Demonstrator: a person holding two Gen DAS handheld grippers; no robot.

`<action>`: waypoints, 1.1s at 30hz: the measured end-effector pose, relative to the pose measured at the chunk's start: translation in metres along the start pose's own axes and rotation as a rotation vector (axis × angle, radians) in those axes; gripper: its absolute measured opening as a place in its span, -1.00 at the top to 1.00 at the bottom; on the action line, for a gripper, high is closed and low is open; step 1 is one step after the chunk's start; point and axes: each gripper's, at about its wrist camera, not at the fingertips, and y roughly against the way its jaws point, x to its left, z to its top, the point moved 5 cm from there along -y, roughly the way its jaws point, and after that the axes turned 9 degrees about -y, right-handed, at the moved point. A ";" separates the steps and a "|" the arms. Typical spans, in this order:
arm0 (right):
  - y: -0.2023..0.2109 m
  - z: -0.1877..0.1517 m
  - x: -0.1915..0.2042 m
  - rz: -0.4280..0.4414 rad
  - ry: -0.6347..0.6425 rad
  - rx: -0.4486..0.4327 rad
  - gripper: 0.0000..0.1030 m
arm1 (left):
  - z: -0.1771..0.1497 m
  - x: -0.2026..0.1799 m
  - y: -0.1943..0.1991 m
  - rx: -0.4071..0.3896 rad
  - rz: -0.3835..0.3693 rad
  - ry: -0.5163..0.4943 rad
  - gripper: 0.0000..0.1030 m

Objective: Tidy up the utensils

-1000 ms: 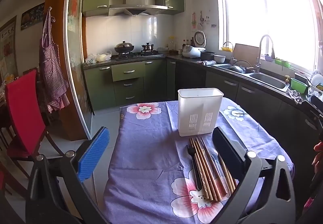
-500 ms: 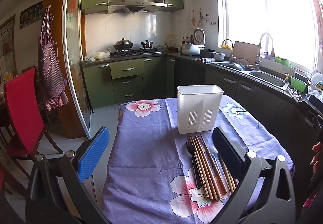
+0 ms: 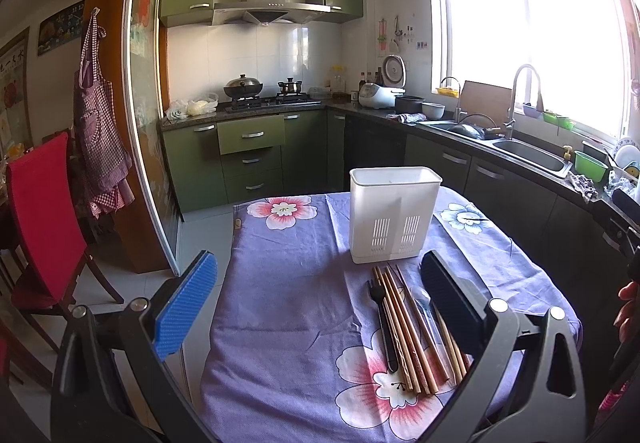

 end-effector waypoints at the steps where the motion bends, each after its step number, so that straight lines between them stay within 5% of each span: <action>1: 0.000 0.000 0.000 0.000 0.001 0.000 -0.92 | -0.001 0.000 0.000 0.000 0.001 0.001 -0.89; 33: -0.002 -0.002 -0.002 -0.018 -0.006 0.002 -0.92 | -0.002 -0.002 -0.004 0.020 -0.014 0.001 -0.89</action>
